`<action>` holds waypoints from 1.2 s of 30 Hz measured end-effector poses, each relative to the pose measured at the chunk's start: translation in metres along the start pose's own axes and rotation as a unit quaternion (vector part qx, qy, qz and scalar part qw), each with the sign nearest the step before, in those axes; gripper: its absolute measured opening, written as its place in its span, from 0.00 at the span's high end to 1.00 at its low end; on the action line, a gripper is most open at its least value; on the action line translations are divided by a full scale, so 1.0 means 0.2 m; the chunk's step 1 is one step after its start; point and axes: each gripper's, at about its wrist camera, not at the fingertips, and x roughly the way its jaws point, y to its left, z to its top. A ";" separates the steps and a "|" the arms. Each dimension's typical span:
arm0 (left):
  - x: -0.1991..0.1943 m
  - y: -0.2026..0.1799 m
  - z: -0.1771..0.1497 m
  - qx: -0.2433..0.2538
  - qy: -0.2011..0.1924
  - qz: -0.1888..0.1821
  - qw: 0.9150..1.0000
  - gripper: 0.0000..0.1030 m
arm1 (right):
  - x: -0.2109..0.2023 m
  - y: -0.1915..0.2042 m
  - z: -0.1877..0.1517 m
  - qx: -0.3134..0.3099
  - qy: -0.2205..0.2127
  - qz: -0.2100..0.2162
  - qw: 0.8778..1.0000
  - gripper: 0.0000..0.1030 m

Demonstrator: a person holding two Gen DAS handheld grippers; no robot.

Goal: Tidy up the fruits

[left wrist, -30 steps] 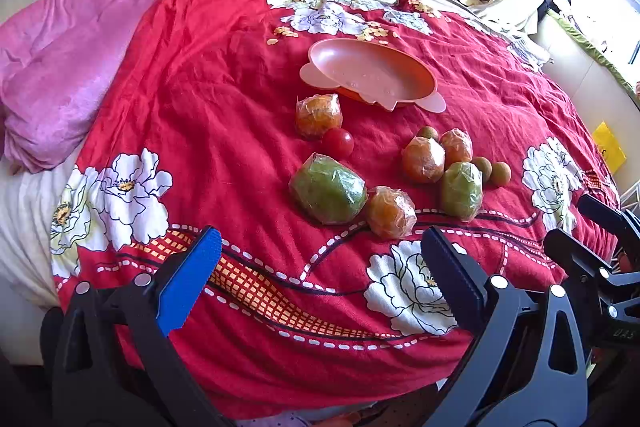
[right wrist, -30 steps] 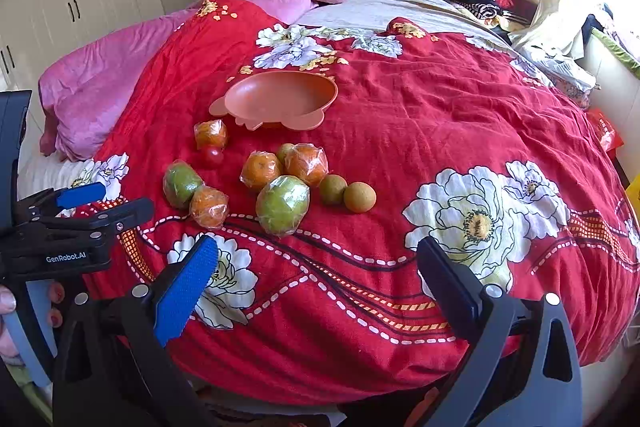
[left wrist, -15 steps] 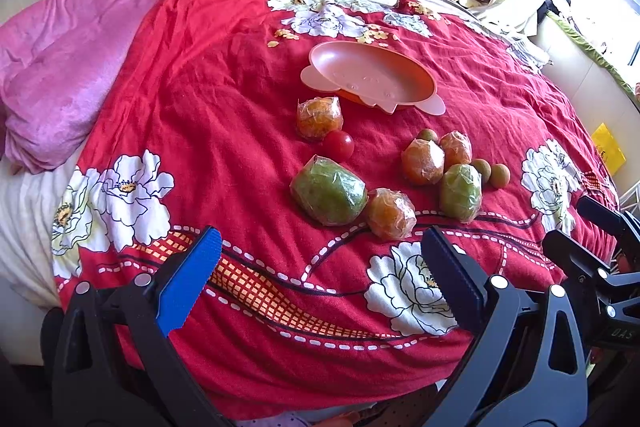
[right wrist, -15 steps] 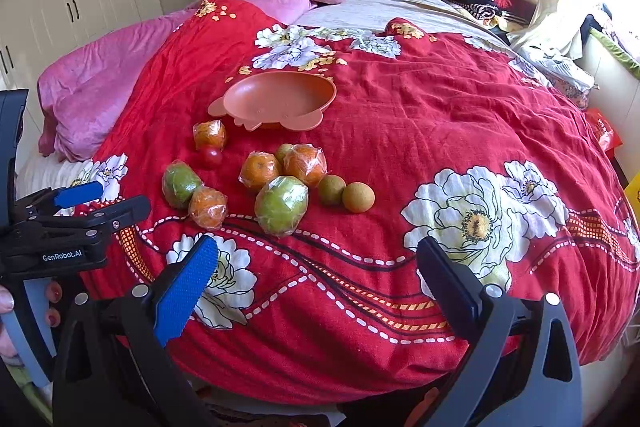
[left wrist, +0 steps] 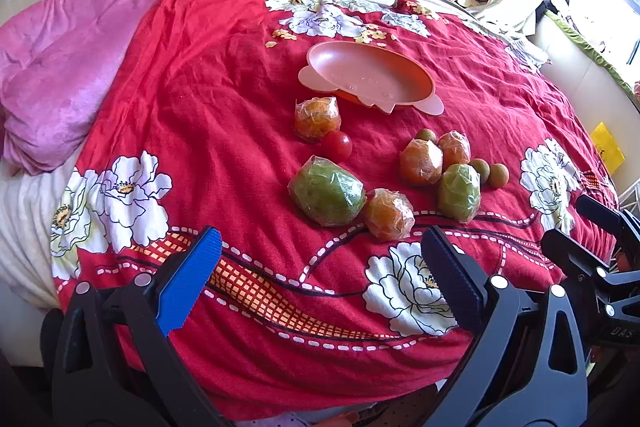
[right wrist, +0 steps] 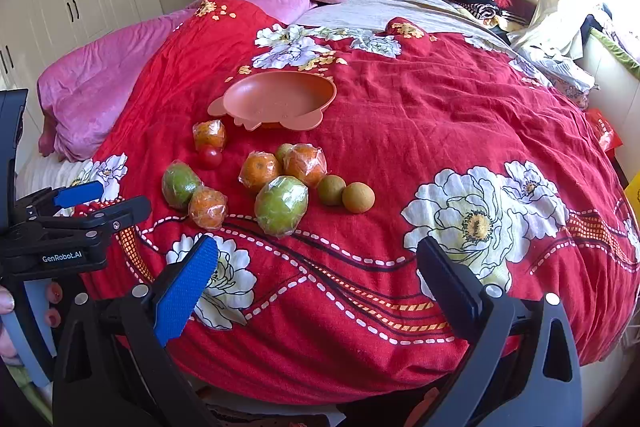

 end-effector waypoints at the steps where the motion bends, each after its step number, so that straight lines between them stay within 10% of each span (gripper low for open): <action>1: 0.00 0.00 0.00 0.000 0.000 0.001 1.000 0.09 | 0.00 0.00 0.00 0.000 0.000 0.000 1.000 0.04; 36: 0.26 0.09 0.06 0.004 0.045 -0.020 0.999 0.09 | 0.25 0.03 0.04 -0.003 0.041 0.003 0.999 0.04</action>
